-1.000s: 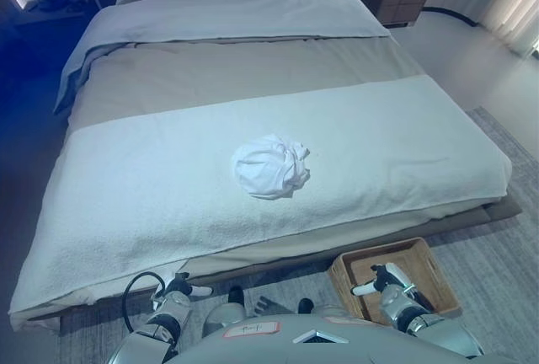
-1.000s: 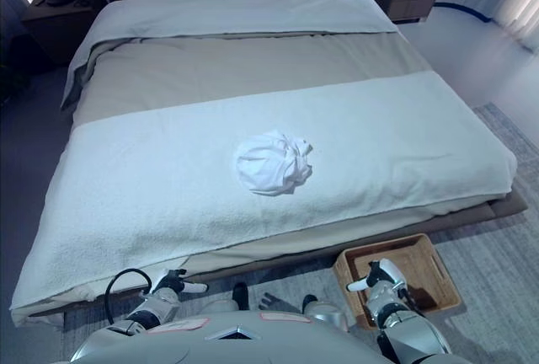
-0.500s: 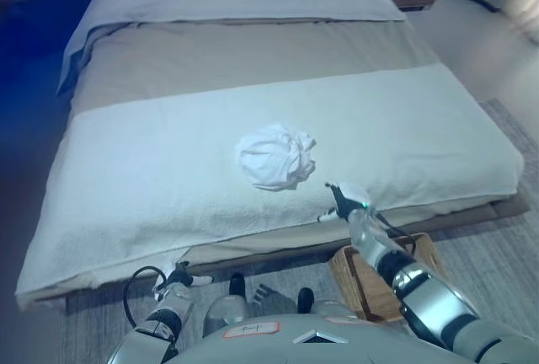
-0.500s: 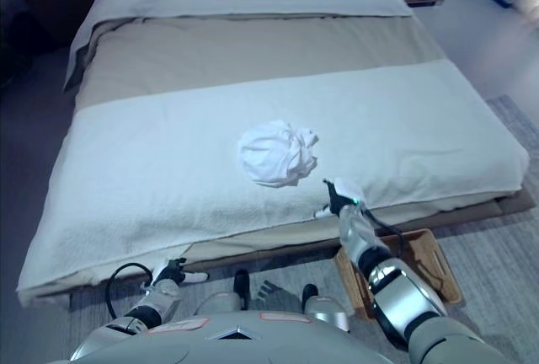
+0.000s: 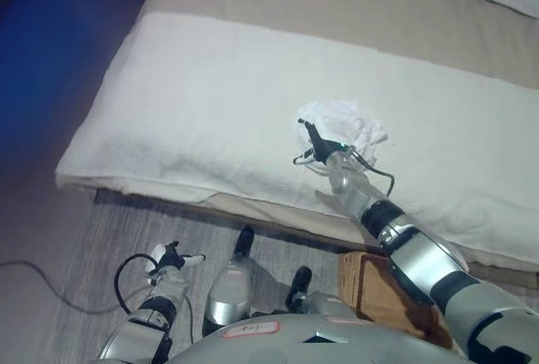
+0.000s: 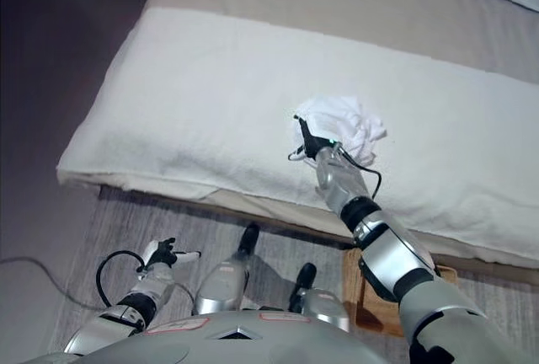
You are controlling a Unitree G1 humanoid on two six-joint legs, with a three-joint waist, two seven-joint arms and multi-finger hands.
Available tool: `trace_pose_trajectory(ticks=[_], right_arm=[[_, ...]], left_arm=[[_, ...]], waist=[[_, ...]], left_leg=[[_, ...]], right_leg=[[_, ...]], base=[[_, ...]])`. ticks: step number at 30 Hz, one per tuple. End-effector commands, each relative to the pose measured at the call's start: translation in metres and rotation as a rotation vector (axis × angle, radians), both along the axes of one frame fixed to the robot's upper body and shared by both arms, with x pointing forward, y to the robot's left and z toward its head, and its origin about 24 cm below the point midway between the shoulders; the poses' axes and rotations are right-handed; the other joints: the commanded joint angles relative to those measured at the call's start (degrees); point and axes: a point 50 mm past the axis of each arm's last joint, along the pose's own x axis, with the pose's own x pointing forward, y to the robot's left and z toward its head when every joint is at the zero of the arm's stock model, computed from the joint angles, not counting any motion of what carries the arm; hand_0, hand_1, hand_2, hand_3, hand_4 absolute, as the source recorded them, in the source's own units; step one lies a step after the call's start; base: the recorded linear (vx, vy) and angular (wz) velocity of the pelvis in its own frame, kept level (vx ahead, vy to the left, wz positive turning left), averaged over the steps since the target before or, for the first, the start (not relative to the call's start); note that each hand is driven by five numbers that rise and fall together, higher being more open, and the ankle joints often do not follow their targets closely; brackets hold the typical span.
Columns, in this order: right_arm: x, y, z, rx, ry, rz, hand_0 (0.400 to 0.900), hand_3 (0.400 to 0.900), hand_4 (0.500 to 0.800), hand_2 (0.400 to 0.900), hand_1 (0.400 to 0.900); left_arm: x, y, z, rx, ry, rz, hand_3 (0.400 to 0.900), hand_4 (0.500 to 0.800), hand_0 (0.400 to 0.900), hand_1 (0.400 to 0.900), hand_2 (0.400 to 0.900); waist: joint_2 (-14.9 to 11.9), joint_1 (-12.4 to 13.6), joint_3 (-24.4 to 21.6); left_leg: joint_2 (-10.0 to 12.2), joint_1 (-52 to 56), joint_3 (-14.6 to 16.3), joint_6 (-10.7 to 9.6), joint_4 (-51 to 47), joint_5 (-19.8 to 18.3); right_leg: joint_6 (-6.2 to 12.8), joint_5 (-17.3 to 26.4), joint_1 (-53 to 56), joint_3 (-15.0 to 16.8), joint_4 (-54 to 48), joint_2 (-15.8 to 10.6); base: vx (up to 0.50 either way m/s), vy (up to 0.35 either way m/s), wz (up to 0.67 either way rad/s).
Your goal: Put the clothes on the bed into the basket.
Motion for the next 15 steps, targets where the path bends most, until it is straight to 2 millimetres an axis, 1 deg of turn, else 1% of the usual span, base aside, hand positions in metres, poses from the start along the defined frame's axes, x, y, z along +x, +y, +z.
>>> trace_pose_trajectory(ticks=[1,3,5,7,8,9,12,15], right_arm=[[0.033,0.006,0.057,-0.013,-0.237,-0.014,0.9,0.9,0.8,0.9,0.9],[0.039,-0.003,0.063,-0.058,-0.249,-0.048,0.9,0.9,0.8,0.9,0.9],[0.047,-0.012,0.074,-0.105,-0.273,-0.077,0.9,0.9,0.8,0.9,0.9],[0.052,-0.026,0.081,-0.163,-0.281,-0.124,0.9,0.9,0.8,0.9,0.9],[0.054,-0.031,0.083,-0.193,-0.28,-0.143,0.9,0.9,0.8,0.9,0.9],[0.058,-0.041,0.093,-0.228,-0.295,-0.173,0.9,0.9,0.8,0.9,0.9],[0.06,-0.058,0.101,-0.266,-0.308,-0.241,0.9,0.9,0.8,0.9,0.9],[0.065,-0.073,0.119,-0.326,-0.337,-0.287,0.9,0.9,0.8,0.9,0.9]], left_arm=[[0.013,0.027,0.013,0.126,-0.034,0.023,0.9,0.8,0.9,0.9,0.9],[0.012,0.029,0.013,0.129,-0.035,0.037,0.9,0.8,0.9,0.9,0.9],[0.014,0.029,0.014,0.133,-0.042,0.041,0.9,0.8,0.9,0.9,0.9],[0.018,0.028,0.015,0.136,-0.052,0.037,0.9,0.8,0.9,0.9,0.9],[0.02,0.027,0.016,0.134,-0.056,0.027,0.9,0.8,0.9,0.9,0.9],[0.021,0.026,0.016,0.135,-0.059,0.023,0.9,0.8,0.9,0.9,0.9],[0.027,0.018,0.016,0.126,-0.074,-0.015,0.9,0.8,0.9,0.9,0.9],[0.035,0.015,0.019,0.13,-0.091,-0.036,0.9,0.8,0.9,0.9,0.9]], waist=[[-0.87,1.3,1.36],[-0.16,2.19,1.78],[0.37,2.72,2.18],[1.1,3.29,2.45],[1.44,3.68,2.48],[1.66,3.93,2.39],[2.24,4.53,2.09],[2.56,4.69,1.81]], left_leg=[[-3.43,0.78,4.92,2.48,-0.36,-3.73],[-3.86,-0.61,4.61,2.55,-0.36,-3.29],[-4.09,-1.91,4.47,2.58,-0.36,-2.96],[-4.49,-2.95,4.49,2.63,-0.36,-2.66],[-4.59,-3.51,4.45,2.6,-0.36,-2.51],[-4.78,-4.11,4.45,2.61,-0.36,-2.36],[-5.2,-5.16,4.6,2.7,-0.36,-2.17],[-5.5,-5.68,4.24,2.82,-0.36,-2.11]], right_leg=[[2.22,-0.67,-1.51,2.39,0.09,-3.73],[2.4,-0.28,-2.76,2.21,0.09,-4.07],[2.51,-0.15,-3.86,2.03,0.09,-4.34],[2.83,0.29,-4.86,2.02,0.09,-4.78],[2.99,0.38,-5.3,1.89,0.09,-4.99],[3.16,0.52,-5.86,1.94,0.09,-5.13],[3.61,0.77,-6.75,2.3,0.09,-5.48],[3.84,0.84,-7.01,2.17,0.09,-5.77]], base=[[0.04,0.059,0.14],[0.07,0.064,0.12],[0.07,0.057,0.06],[0.07,0.062,0.0],[0.07,0.057,-0.01],[0.08,0.046,-0.02],[0.09,0.045,-0.03],[0.08,0.022,0.02]])
